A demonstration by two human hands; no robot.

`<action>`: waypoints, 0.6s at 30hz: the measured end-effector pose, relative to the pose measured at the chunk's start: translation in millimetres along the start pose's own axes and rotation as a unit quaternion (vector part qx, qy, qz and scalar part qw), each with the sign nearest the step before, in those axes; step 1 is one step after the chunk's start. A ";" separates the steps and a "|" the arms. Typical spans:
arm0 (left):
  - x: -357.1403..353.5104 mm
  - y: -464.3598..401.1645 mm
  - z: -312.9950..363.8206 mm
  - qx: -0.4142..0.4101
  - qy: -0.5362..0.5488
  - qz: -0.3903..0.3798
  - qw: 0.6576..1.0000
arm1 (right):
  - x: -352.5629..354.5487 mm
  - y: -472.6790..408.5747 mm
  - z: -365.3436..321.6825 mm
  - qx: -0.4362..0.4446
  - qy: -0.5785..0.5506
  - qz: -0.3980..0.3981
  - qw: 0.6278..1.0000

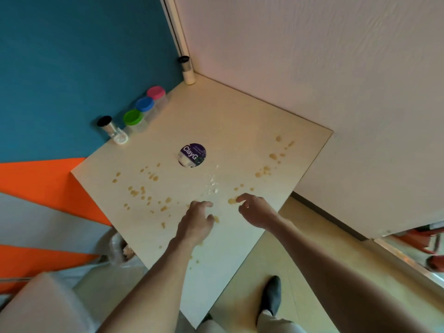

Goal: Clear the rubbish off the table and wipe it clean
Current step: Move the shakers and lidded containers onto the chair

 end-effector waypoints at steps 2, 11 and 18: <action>4.6 -6.7 20.7 -0.005 0.005 0.007 1.000 | 20.2 -6.8 4.3 0.007 0.014 -0.003 1.000; 56.9 -42.3 35.2 0.038 -0.026 0.068 0.997 | 85.9 -49.0 -8.0 0.055 0.058 0.013 0.997; 111.5 -91.6 11.9 0.136 -0.058 0.122 0.981 | 118.8 -98.7 -51.6 0.097 0.102 0.014 0.990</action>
Point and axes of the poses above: each hand's wrist, its own y-axis away from the middle knuckle, its own x-axis out of the back of the hand, z = x × y, the point moved 9 cm from there along -y, towards the middle knuckle, and after that the axes turned 5 degrees about -y, right-handed, at the moved point
